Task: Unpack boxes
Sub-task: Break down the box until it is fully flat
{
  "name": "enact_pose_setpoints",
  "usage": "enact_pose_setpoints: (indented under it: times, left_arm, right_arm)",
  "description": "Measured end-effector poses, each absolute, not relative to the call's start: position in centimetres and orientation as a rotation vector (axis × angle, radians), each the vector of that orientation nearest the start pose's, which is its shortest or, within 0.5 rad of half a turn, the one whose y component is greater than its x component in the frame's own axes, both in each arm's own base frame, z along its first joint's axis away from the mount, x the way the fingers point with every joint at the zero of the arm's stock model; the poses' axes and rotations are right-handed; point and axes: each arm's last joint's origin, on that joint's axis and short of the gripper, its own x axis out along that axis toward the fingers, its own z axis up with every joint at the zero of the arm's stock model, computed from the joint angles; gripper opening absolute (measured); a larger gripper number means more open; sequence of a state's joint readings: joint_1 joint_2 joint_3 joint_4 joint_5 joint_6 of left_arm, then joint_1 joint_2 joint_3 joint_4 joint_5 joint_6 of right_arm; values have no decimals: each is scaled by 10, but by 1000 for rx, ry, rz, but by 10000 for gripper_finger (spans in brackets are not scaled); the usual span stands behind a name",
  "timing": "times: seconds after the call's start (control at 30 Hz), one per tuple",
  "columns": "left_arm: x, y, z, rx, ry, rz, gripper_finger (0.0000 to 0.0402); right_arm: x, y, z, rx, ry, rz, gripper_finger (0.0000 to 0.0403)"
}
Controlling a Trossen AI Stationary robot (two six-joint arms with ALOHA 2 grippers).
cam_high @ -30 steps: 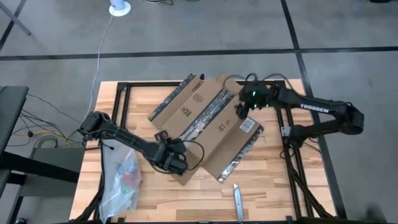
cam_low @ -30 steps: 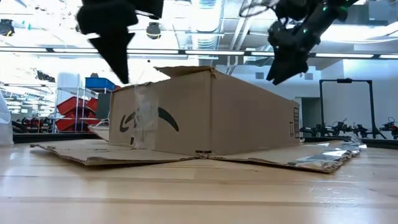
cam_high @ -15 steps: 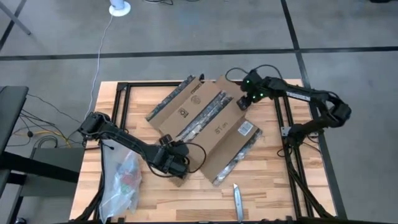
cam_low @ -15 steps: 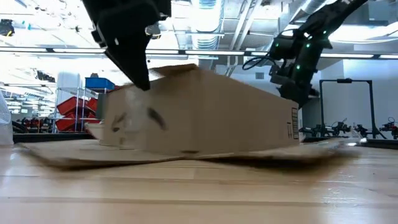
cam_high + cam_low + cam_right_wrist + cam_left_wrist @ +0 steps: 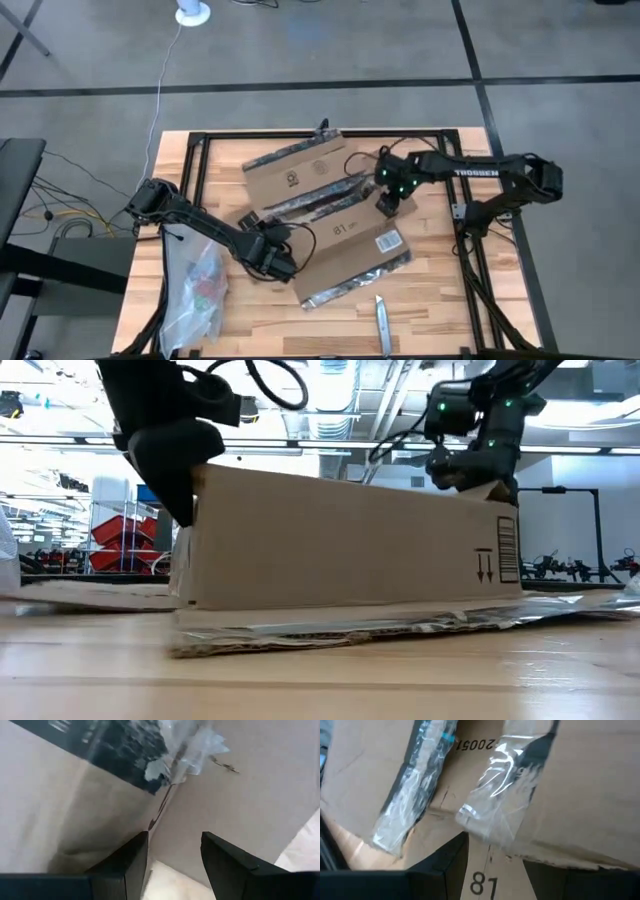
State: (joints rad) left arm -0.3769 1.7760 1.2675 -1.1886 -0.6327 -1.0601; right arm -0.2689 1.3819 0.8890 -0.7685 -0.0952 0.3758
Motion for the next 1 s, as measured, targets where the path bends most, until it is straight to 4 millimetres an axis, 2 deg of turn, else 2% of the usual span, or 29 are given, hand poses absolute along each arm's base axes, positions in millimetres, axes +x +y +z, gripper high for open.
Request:
enact_pose_setpoints:
  times: [0.2, 0.37, 0.57, 0.83, 1.0]
  left_arm:
    - [282, -89, 207, 35, 1210, 940, 164]
    - [270, -93, 212, 118, 1333, 910, 164]
    - [254, -100, 228, 159, 1341, 874, 164]
    - [242, -100, 268, 141, 1250, 690, 164]
    - [242, -95, 289, 140, 1171, 557, 164]
  right_arm:
    - [245, -27, 209, 534, 1209, -291, 168]
    - [249, -7, 209, 512, 1200, -230, 168]
    - [245, -6, 215, 460, 1188, -227, 168]
    - [222, -5, 229, 320, 1254, -150, 168]
    - [205, -1, 241, 391, 1293, -129, 168]
